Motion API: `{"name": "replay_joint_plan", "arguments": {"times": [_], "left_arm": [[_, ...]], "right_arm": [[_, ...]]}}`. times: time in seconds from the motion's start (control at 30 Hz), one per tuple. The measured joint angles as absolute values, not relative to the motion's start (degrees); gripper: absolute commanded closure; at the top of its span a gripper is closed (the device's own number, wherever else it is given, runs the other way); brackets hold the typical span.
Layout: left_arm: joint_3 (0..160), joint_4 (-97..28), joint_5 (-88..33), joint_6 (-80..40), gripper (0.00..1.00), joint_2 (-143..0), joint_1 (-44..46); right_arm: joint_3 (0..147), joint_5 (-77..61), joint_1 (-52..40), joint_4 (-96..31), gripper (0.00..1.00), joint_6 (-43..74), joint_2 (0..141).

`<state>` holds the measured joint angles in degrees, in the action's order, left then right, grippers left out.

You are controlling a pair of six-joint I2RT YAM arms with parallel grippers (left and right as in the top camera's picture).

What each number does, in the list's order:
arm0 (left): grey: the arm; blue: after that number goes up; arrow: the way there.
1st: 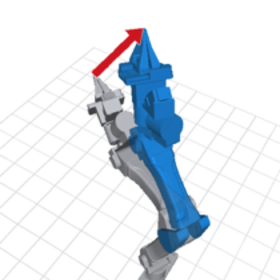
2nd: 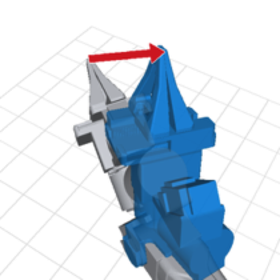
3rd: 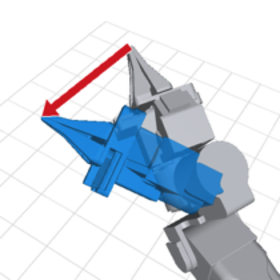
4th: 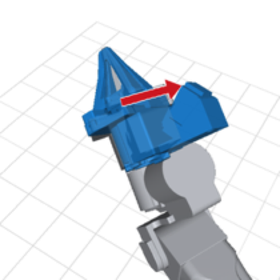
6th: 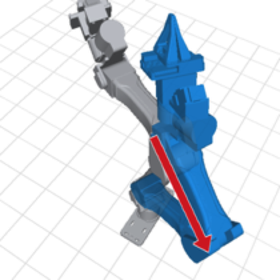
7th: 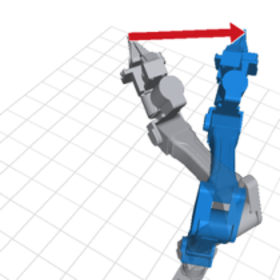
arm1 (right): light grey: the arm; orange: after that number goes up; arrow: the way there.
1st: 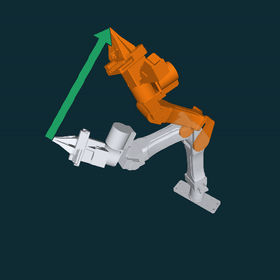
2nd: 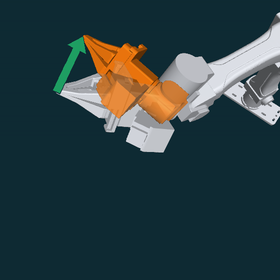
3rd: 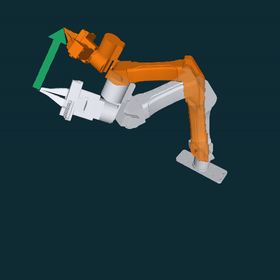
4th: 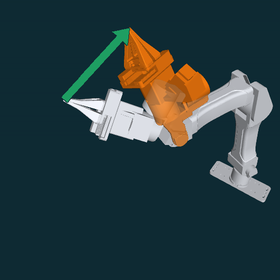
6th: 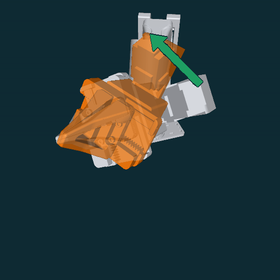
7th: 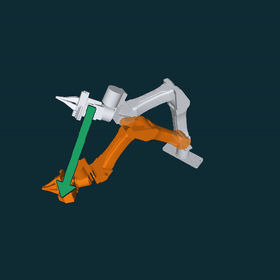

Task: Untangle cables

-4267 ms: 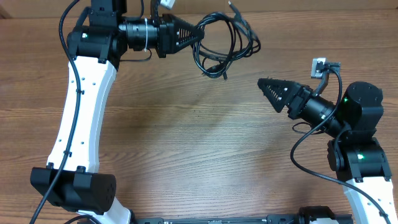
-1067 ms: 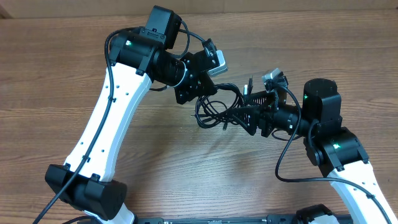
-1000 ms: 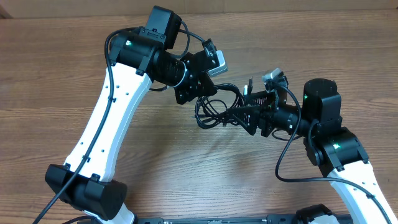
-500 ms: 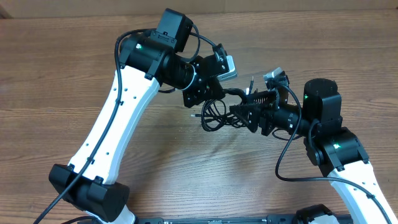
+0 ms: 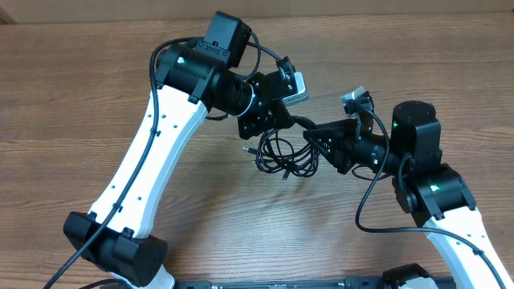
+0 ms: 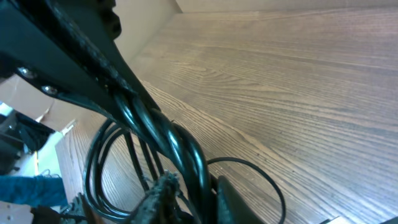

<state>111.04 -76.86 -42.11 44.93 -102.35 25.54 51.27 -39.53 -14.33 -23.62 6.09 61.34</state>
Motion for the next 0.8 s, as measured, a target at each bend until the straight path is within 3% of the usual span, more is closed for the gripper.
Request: {"name": "replay_joint_plan", "arguments": {"times": [0.07, 0.5, 0.57, 0.6, 0.63, 0.8], "left_arm": [[111.0, -76.9, -42.2, 44.9, 0.95, -102.3, 25.5], [111.0, -76.4, -37.5, 44.9, 0.95, -102.3, 26.2], [111.0, -76.4, -35.8, 44.9, 0.65, -102.3, 26.3], [111.0, -76.4, -34.7, 44.7, 0.40, -102.3, 26.3], [111.0, -76.5, -33.3, 44.8, 0.00, -102.3, 26.4], [111.0, -76.8, -26.5, 44.7, 0.01, -102.3, 26.5]], "right_arm": [[51.3, -39.5, -14.3, -23.6, 0.96, 6.2, 61.8], [51.3, -40.2, -14.4, -23.7, 0.96, 6.9, 63.4], [51.3, -40.2, -14.4, -23.7, 0.96, 7.3, 63.4], [51.3, -40.3, -14.4, -23.6, 0.96, 7.5, 63.4], [51.3, -40.5, -14.4, -23.6, 0.96, 7.7, 63.4], [51.2, -41.4, -14.5, -21.8, 0.96, 9.1, 63.4]]}}
